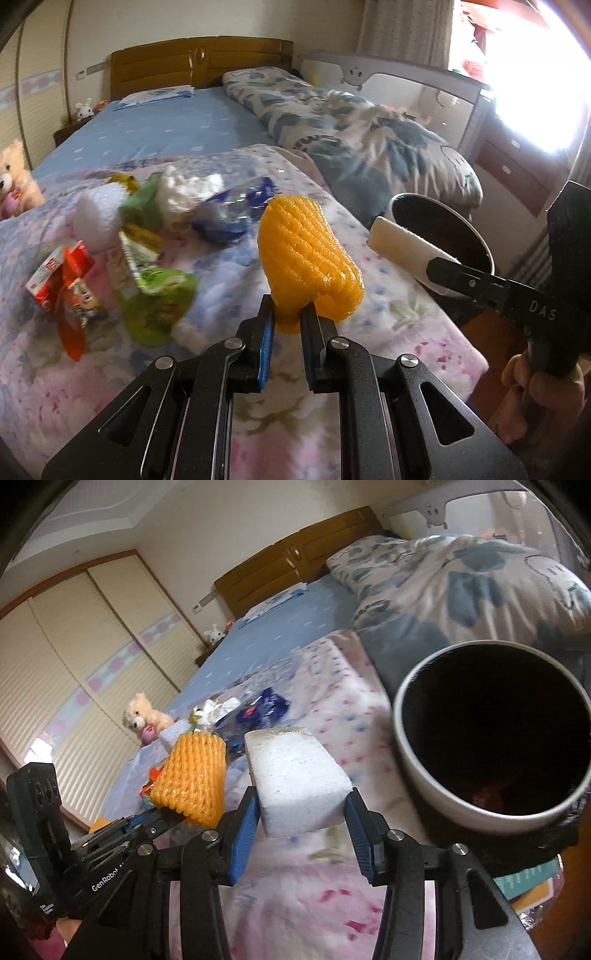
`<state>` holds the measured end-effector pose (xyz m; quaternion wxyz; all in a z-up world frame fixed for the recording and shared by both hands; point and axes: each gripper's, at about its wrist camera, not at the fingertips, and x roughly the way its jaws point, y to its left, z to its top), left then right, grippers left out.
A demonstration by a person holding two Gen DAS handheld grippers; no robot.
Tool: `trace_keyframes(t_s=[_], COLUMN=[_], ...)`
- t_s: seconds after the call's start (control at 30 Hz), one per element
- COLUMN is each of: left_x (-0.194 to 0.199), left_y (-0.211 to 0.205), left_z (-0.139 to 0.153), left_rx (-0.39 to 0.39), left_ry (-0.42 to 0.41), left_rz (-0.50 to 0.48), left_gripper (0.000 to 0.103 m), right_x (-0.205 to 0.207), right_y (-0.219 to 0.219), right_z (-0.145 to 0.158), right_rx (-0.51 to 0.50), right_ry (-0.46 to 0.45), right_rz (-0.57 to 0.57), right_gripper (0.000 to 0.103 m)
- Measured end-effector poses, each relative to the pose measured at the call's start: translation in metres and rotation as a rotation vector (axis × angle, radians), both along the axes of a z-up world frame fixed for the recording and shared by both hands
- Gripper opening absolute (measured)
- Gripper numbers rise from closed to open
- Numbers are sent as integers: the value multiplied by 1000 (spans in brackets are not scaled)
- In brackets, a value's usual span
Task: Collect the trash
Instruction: 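Move both items over the black bin and open both grippers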
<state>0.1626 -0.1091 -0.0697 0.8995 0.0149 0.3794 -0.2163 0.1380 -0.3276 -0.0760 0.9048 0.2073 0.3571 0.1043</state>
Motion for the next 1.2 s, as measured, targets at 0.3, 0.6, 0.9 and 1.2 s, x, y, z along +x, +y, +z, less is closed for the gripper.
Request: trace_keyframes(t_s=[0.3,0.6,0.9,1.2], left_x=[-1,-2,0,3], left_y=[-37,-68,-98,-126], left_z=[1,2,6,7], left_rx=[1,6,6,16], left_ry=[9,12,13,23], left_rz=[-68,-129,-181,-220], left_gripper=[13,13,13,13], right_x=[-17,-30,-38,-39], right_y=[-36,-66,-92,-111], right_z=[5,8,12,13], right_rx=[-26,-38,-66,-86], right_ry=[-8,-10,-12,-9], right_rz=[-82,-152,-217,-261], right_gripper=[47,47,47,47])
